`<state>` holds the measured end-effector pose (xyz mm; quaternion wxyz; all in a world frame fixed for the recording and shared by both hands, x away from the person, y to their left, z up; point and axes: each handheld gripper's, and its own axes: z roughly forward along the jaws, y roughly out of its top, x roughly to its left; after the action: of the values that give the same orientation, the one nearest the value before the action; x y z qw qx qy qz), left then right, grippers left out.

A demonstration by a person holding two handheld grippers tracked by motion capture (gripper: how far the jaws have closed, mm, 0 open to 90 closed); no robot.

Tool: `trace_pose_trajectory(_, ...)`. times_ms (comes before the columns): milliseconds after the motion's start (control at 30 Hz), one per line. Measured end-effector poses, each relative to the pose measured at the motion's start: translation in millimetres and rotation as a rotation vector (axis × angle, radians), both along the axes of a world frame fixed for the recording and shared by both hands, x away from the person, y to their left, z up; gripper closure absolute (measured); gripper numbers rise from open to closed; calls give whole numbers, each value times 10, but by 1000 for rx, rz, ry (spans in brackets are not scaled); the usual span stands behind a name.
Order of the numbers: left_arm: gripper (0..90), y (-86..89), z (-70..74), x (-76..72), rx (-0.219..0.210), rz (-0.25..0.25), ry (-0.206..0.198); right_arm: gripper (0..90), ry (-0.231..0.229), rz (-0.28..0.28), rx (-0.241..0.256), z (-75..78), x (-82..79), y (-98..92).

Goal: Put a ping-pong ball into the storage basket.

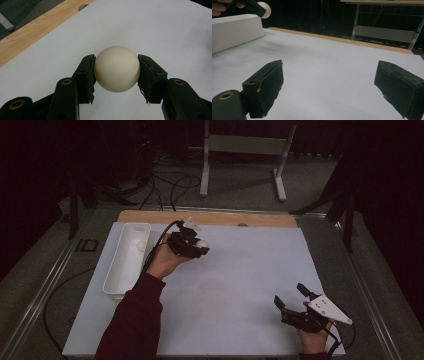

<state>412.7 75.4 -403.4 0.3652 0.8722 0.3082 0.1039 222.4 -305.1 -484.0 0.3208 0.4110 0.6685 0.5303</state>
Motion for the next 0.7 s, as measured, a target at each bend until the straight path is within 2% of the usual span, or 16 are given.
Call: trace_pose_trajectory(700,512,105,50,-29,2,7,-11,83,0,5,0,0,0,2)
